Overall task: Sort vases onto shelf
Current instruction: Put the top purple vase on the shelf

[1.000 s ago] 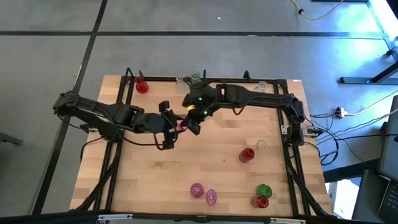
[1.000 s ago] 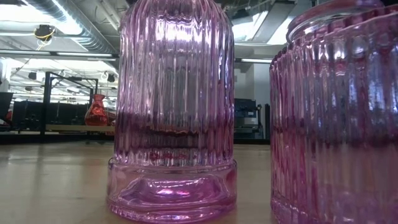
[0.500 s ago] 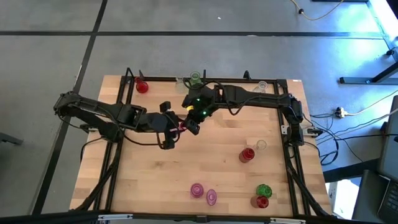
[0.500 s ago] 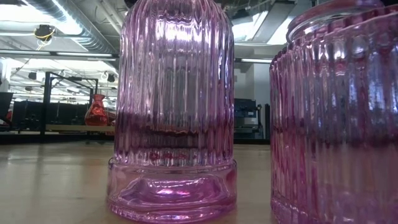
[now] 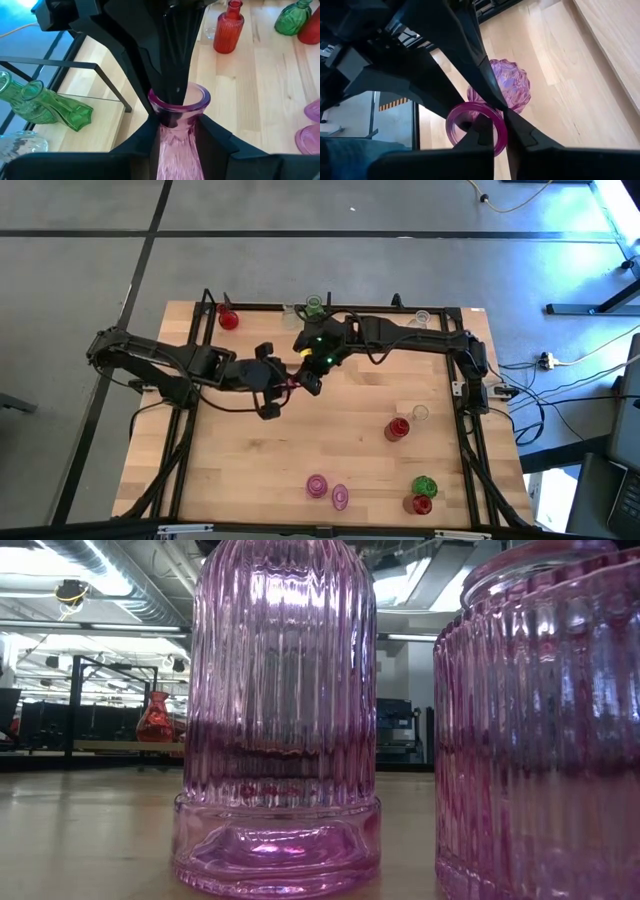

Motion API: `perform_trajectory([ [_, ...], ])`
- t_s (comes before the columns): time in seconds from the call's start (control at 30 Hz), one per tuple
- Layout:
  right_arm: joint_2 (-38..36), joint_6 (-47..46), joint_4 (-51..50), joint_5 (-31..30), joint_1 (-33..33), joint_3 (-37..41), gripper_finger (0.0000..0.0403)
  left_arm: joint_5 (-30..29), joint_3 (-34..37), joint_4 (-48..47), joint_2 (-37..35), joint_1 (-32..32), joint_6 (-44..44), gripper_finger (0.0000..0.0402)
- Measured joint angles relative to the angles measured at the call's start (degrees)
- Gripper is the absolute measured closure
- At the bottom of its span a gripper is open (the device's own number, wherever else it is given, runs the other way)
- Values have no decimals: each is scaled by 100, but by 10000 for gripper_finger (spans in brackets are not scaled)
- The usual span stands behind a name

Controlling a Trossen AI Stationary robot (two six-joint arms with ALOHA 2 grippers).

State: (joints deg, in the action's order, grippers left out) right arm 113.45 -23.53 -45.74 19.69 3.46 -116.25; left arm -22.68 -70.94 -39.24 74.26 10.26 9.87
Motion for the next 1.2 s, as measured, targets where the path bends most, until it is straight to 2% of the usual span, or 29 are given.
perform_trajectory([
  [0.6, -13, -2, 200, -394, 0, 0, 391, -375, -20, -247, -7, -20, 325, 312],
  [0.8, -104, -23, 266, -479, 86, 2, 337, -772, -27, -199, -66, -26, 903, 312],
  [0.97, -294, -24, 385, -594, 155, -15, 288, -1116, -26, -197, -240, -27, 992, 313],
  [1.2, -768, -2, 323, -623, 329, -13, 274, -1893, -13, -671, -385, -39, 1372, 313],
])
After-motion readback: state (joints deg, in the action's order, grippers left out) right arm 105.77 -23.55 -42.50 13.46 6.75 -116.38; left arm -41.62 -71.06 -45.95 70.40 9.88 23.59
